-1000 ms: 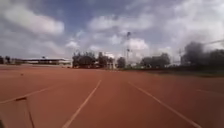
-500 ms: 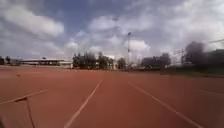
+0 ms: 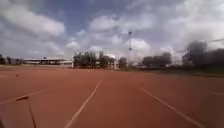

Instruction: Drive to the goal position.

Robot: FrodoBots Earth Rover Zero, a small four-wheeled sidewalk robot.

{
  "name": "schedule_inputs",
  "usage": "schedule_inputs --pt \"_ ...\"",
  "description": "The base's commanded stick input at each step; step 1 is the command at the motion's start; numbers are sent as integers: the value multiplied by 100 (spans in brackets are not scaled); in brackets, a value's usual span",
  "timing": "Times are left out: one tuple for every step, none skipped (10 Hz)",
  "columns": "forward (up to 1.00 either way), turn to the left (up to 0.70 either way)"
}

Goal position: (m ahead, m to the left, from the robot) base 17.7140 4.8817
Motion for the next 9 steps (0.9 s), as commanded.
schedule_inputs --pt "70 0" --pt "70 0" --pt "70 0" --pt "70 0" --pt "70 0" --pt "70 0" --pt "70 0" --pt "70 0" --pt "70 0"
